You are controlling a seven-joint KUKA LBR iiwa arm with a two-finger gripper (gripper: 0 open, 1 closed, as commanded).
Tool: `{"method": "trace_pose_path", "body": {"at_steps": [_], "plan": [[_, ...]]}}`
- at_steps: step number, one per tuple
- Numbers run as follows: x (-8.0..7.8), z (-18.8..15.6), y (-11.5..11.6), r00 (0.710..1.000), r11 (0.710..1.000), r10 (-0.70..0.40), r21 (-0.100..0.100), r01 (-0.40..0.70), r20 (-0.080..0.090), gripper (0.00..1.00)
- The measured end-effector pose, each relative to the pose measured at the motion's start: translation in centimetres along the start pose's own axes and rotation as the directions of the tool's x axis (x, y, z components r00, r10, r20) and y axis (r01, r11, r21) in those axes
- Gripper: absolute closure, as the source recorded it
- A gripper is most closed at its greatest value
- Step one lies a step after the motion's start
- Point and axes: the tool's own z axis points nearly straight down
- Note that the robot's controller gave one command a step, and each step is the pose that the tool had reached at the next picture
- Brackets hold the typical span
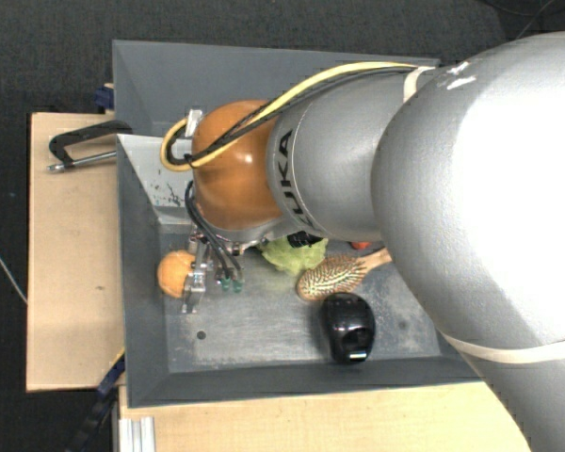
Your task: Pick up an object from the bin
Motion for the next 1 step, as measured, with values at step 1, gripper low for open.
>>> {"method": "trace_pose_path", "body": {"at_steps": [1], "plan": [[0.19,-1.97,-0.08,1.0,1.0,0.0,0.004,0.0,-0.008,1.0]]}}
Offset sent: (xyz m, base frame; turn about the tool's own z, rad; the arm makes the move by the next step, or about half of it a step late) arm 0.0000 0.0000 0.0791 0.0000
